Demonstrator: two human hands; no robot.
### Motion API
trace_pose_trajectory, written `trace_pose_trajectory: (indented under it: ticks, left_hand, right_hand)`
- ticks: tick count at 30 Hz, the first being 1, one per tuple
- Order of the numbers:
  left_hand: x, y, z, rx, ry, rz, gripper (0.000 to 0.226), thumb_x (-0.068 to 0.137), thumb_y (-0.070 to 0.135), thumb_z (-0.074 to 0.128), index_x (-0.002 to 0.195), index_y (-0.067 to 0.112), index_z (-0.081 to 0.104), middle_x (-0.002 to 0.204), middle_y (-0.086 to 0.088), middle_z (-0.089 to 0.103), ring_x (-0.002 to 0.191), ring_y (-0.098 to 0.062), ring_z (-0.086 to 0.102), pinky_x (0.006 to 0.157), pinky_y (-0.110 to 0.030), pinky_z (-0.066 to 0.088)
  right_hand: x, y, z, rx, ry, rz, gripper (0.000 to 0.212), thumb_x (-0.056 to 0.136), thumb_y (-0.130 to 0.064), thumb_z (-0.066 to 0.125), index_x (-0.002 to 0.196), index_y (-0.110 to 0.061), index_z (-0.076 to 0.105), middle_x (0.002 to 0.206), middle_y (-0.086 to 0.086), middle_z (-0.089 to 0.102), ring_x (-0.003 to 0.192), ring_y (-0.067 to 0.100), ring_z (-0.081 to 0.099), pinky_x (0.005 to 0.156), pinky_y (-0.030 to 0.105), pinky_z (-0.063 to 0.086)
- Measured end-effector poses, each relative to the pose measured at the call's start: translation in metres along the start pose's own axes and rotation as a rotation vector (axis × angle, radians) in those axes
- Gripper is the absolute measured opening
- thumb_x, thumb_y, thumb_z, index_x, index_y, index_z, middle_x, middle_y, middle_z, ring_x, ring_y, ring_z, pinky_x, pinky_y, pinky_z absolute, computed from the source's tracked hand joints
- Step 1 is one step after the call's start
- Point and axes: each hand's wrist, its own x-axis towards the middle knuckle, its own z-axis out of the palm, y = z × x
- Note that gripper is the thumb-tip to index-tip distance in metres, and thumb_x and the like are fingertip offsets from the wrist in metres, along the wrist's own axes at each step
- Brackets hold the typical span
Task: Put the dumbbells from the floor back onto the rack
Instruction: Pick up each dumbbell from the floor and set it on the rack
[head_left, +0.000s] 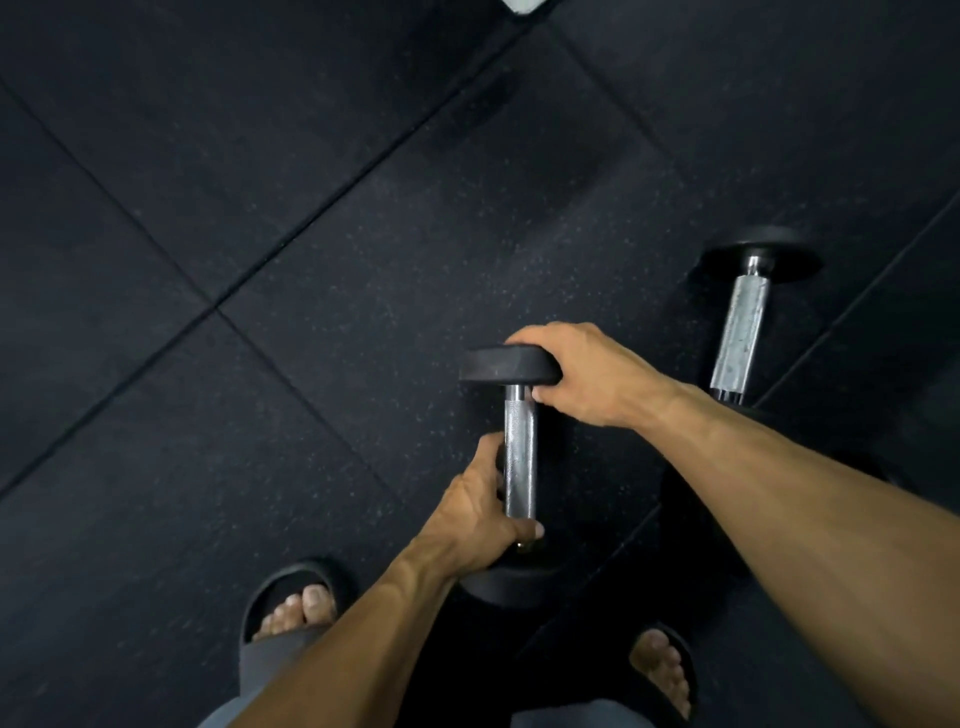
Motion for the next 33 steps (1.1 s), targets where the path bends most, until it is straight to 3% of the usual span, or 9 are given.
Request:
trace_pose_trajectory:
  ticks: [4,7,12,17,20,25,29,33]
  left_hand:
    - [-0.006,0.002,0.003,-0.013,0.034,-0.007,0.085,0.065,0.009,0.08,0.127,0.045,0.034,0.086,0.003,0.059,0.072,-0.012,0.062,0.071,-0.031,0.058]
    - [-0.017,0.019,-0.003,0.038,0.025,0.015,0.085,0.065,0.005,0.077,0.13,0.042,0.037,0.082,0.007,0.055,0.067,-0.007,0.057,0.062,-0.021,0.052]
    - [-0.051,0.082,-0.017,0.196,-0.04,0.071,0.085,0.064,0.008,0.078,0.131,0.042,0.039,0.077,0.007,0.055,0.063,-0.004,0.054,0.055,-0.014,0.042]
    - [-0.108,0.181,-0.017,0.297,-0.099,0.143,0.087,0.064,0.011,0.078,0.131,0.046,0.035,0.086,0.0,0.06,0.067,-0.013,0.062,0.049,-0.024,0.05]
    - [-0.147,0.254,-0.012,0.351,-0.131,0.204,0.088,0.064,0.009,0.077,0.131,0.047,0.034,0.092,-0.004,0.061,0.073,-0.021,0.067,0.057,-0.032,0.058]
    - [-0.218,0.384,0.007,0.478,-0.185,0.351,0.089,0.063,0.012,0.078,0.133,0.044,0.035,0.088,0.003,0.061,0.069,-0.013,0.063,0.056,-0.024,0.053]
    - [-0.274,0.486,0.03,0.588,-0.208,0.47,0.086,0.061,0.015,0.078,0.131,0.044,0.038,0.087,0.004,0.062,0.071,-0.01,0.061,0.065,-0.029,0.057]
    - [-0.324,0.578,0.055,0.671,-0.228,0.6,0.086,0.064,0.013,0.078,0.135,0.041,0.038,0.076,0.007,0.058,0.062,-0.006,0.058,0.058,-0.02,0.05]
  right_hand:
    - [-0.009,0.004,-0.001,0.042,0.028,-0.002,0.045,0.08,-0.005,0.068,0.117,-0.03,0.063,0.103,-0.007,0.068,0.097,0.016,0.064,0.089,0.041,0.053]
    - [-0.028,0.01,-0.013,0.072,0.075,0.027,0.045,0.077,-0.007,0.068,0.113,-0.033,0.063,0.097,-0.009,0.069,0.092,0.016,0.066,0.085,0.042,0.055]
    - [-0.083,0.004,-0.063,0.162,0.181,0.097,0.041,0.074,-0.008,0.07,0.108,-0.029,0.066,0.09,-0.007,0.07,0.086,0.016,0.066,0.081,0.041,0.056]
    - [-0.168,-0.017,-0.151,0.212,0.286,0.116,0.043,0.073,-0.005,0.07,0.11,-0.027,0.067,0.088,-0.007,0.071,0.086,0.013,0.066,0.081,0.037,0.055]
    - [-0.229,-0.028,-0.212,0.223,0.356,0.141,0.043,0.073,-0.006,0.068,0.108,-0.031,0.066,0.086,-0.01,0.07,0.084,0.012,0.067,0.078,0.039,0.057]
    - [-0.35,-0.049,-0.318,0.234,0.486,0.18,0.037,0.075,-0.009,0.068,0.107,-0.029,0.066,0.087,-0.008,0.069,0.085,0.016,0.066,0.078,0.043,0.056]
    - [-0.45,-0.063,-0.395,0.228,0.607,0.198,0.028,0.076,-0.015,0.071,0.102,-0.025,0.066,0.084,-0.006,0.07,0.081,0.015,0.067,0.077,0.045,0.056]
    - [-0.536,-0.072,-0.46,0.217,0.738,0.22,0.032,0.075,-0.016,0.072,0.105,-0.025,0.067,0.084,-0.007,0.071,0.082,0.015,0.067,0.078,0.044,0.056]
